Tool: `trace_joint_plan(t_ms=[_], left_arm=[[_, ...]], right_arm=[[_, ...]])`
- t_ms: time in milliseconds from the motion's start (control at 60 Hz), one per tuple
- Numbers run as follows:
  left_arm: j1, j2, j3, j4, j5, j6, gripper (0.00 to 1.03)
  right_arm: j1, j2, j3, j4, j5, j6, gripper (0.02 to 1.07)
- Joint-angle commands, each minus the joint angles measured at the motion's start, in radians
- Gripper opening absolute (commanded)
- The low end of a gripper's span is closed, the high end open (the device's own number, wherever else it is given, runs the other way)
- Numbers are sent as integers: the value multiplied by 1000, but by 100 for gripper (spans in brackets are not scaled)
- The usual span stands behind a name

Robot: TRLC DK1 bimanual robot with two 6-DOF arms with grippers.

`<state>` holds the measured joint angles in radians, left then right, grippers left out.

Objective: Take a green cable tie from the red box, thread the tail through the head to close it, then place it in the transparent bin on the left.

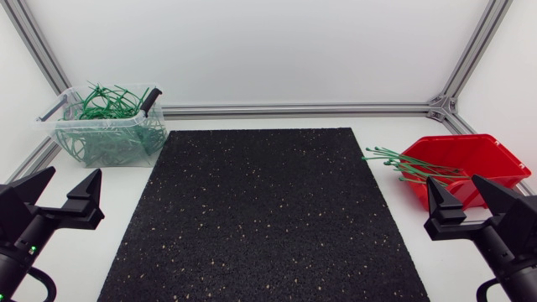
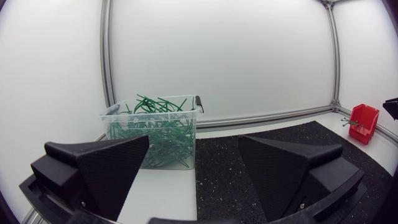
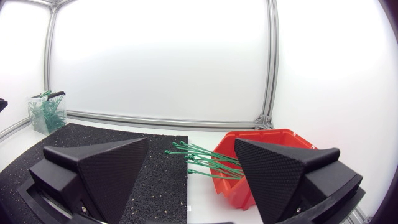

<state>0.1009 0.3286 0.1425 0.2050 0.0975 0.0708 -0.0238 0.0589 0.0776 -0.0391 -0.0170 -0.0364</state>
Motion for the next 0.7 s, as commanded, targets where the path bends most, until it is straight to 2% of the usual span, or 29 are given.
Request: trace_joint_plan(t_ms=[0,517,683], left_arm=[[-17,-45,-38,-22,-14,-27,100],[-101,-328,-142,-205,-97,-71,100],[-101,-329,-142,-205,-97,-71,100]], right_arm=[[18,-43,-60,31,14,32,103],[24,-59,-78,39,17,36,103],[24,-59,-78,39,17,36,102]])
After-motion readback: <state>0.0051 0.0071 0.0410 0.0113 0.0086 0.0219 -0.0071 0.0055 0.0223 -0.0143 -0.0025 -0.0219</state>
